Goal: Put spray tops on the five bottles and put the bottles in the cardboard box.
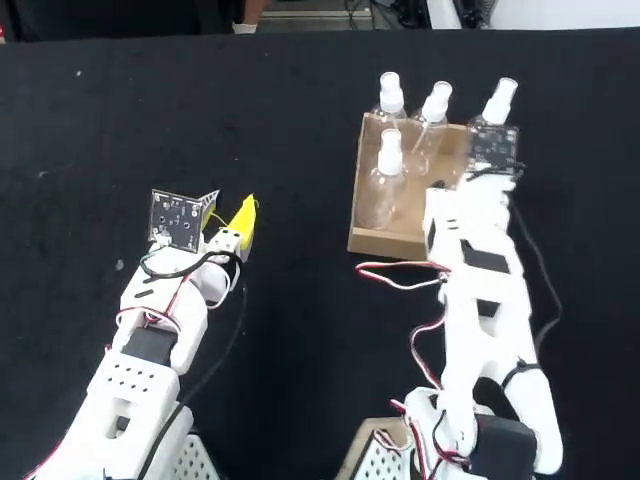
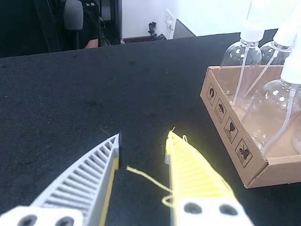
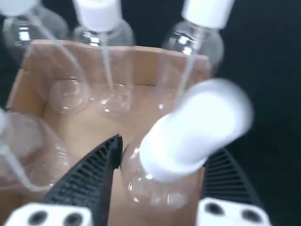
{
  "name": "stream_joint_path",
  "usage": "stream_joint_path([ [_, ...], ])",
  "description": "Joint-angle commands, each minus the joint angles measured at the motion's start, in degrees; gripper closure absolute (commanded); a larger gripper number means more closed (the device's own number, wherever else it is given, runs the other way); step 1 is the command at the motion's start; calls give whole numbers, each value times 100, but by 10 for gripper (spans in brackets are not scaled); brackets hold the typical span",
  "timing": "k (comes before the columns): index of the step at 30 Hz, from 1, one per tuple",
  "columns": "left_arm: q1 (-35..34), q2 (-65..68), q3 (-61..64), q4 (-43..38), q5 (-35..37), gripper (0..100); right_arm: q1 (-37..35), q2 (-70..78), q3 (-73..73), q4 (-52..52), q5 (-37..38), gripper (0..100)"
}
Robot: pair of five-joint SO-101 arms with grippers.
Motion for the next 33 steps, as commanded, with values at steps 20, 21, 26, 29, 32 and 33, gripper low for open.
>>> stream_joint_path([
  [20, 13, -88, -92, -114, 0, 844, 18, -13, 4, -668, 18, 773],
  [21, 13, -88, -92, -114, 0, 844, 18, -13, 66, -756, 26, 773],
  [26, 13, -88, -92, -114, 0, 844, 18, -22, 119, -809, 18, 773],
  [29, 13, -88, -92, -114, 0, 844, 18, -66, 75, -563, 26, 772],
  [32, 13, -88, -92, -114, 0, 844, 18, -66, 13, -448, 18, 772],
  [33, 13, -88, -92, -114, 0, 844, 18, -66, 13, -448, 18, 772],
])
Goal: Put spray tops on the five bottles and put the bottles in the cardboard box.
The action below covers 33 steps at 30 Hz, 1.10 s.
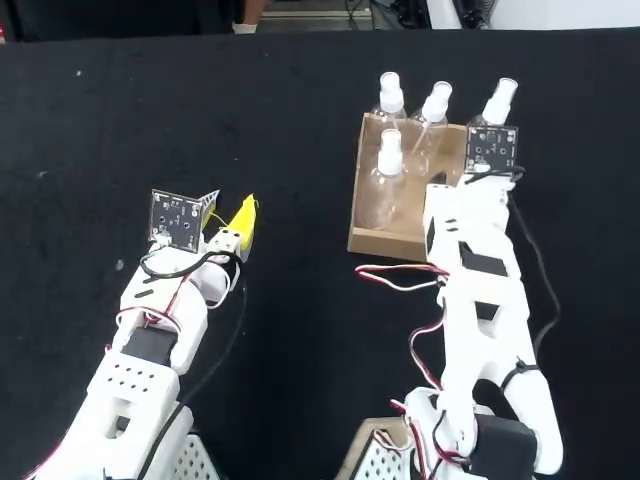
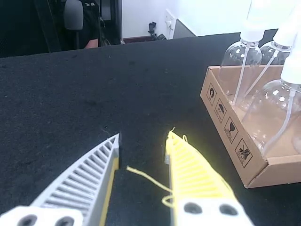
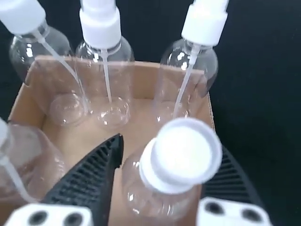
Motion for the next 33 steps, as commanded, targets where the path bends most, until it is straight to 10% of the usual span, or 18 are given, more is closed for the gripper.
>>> stream_joint_path([
  [1, 13, -88, -101, -114, 0, 844, -9, -66, -145, 35, 26, 772],
  [33, 13, -88, -101, -114, 0, 843, -185, -1552, 664, 492, 0, 673],
])
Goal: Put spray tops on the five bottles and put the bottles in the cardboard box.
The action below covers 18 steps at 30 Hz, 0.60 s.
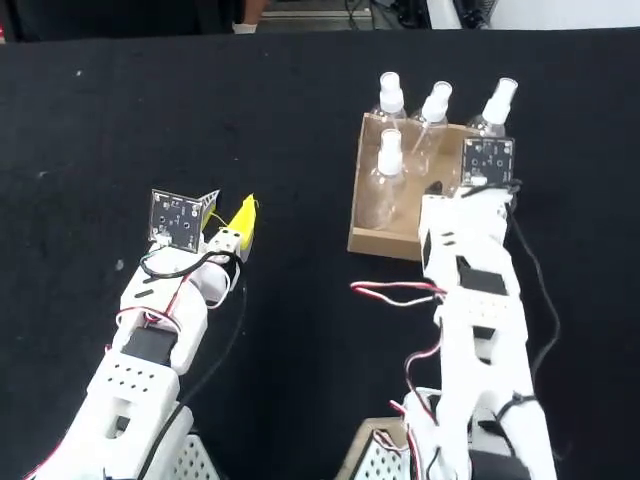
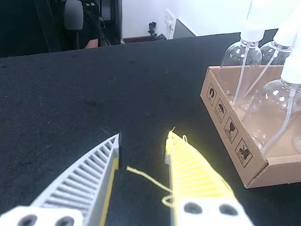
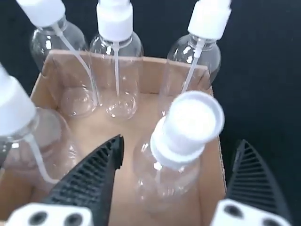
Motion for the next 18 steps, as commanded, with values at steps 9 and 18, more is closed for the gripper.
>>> stream_joint_path([
  [9, 13, -88, -101, -114, 0, 843, -53, -1596, 365, 1213, 26, 690],
  [18, 4, -88, -101, -97, 0, 905, 448, -3257, 418, 3033, 44, 930],
])
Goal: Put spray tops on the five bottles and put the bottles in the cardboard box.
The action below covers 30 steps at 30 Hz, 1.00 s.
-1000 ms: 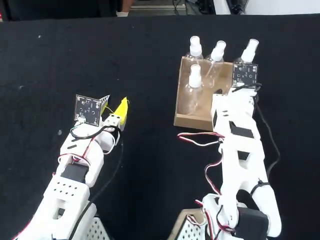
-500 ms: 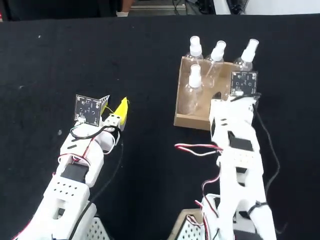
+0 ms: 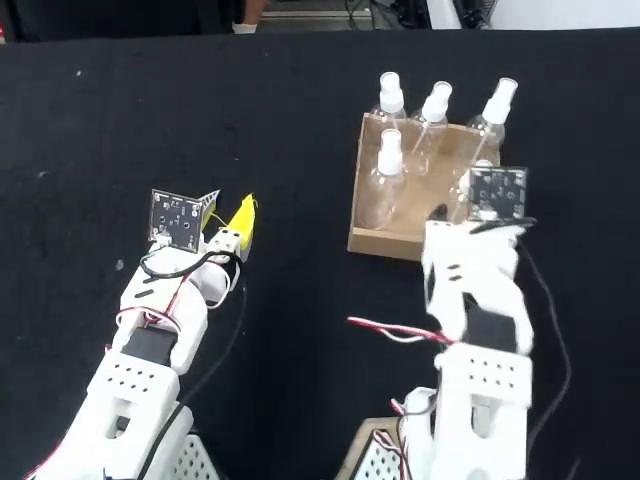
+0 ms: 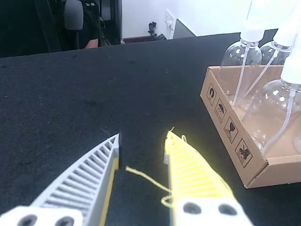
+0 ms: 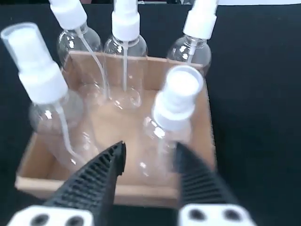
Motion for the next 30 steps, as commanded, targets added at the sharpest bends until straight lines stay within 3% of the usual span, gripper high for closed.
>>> stream_joint_path([
  [1, 4, -88, -101, -97, 0, 945, 299, -760, 84, 809, 44, 930],
  [9, 13, -97, -84, -70, 9, 970, 290, -2721, 1200, 1820, 26, 930],
  [15, 4, -97, 470, 545, -105, 967, 325, -4593, 2193, 2681, -9, 930],
  [21, -48, -97, 629, 721, -1020, 970, 299, -4338, 2158, 3244, -18, 928],
  [26, -549, -730, 611, 1820, -862, 970, 281, -4338, 2545, 3138, 35, 924],
  [30, -884, -2171, 453, 3622, -378, 970, 299, -4330, 2545, 3358, 26, 924],
])
